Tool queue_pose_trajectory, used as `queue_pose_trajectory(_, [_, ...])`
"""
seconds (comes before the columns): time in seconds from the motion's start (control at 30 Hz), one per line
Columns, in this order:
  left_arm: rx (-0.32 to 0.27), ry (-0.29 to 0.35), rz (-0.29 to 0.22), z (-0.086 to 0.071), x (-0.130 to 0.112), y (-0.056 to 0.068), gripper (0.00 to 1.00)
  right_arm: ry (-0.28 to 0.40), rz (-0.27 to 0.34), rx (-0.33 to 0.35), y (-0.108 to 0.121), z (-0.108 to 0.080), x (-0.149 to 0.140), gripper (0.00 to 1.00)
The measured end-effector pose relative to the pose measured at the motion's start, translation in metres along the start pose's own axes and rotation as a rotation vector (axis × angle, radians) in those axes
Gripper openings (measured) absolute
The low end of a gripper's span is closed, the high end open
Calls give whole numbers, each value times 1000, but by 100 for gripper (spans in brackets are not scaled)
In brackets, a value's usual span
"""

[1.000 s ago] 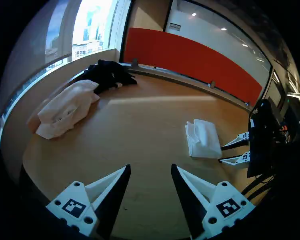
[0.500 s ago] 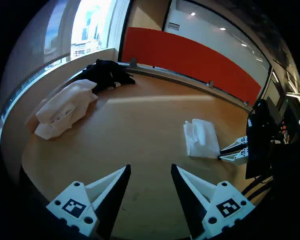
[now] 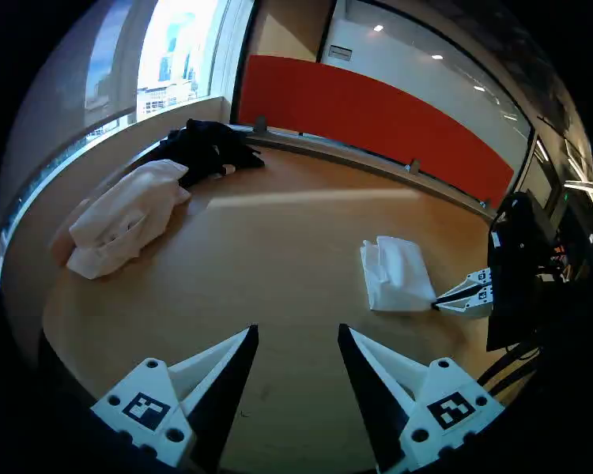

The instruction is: Fold towel

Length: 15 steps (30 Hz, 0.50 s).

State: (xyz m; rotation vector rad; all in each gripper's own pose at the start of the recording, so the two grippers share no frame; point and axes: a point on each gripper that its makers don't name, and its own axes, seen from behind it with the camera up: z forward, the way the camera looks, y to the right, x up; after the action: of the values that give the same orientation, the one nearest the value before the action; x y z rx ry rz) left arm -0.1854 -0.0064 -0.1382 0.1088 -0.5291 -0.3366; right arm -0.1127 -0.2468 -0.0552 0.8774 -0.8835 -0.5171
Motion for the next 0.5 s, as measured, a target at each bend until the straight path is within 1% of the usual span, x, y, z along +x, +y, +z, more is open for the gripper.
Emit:
queue_pose_trajectory(0.2, [-13,6,9,2,6,3,74,34,-32,-25,10,-18,25,3])
queue_pose_trajectory(0.5, [-42,20,42,7,20,9,74,111,-65,-72,33,-55,82,3])
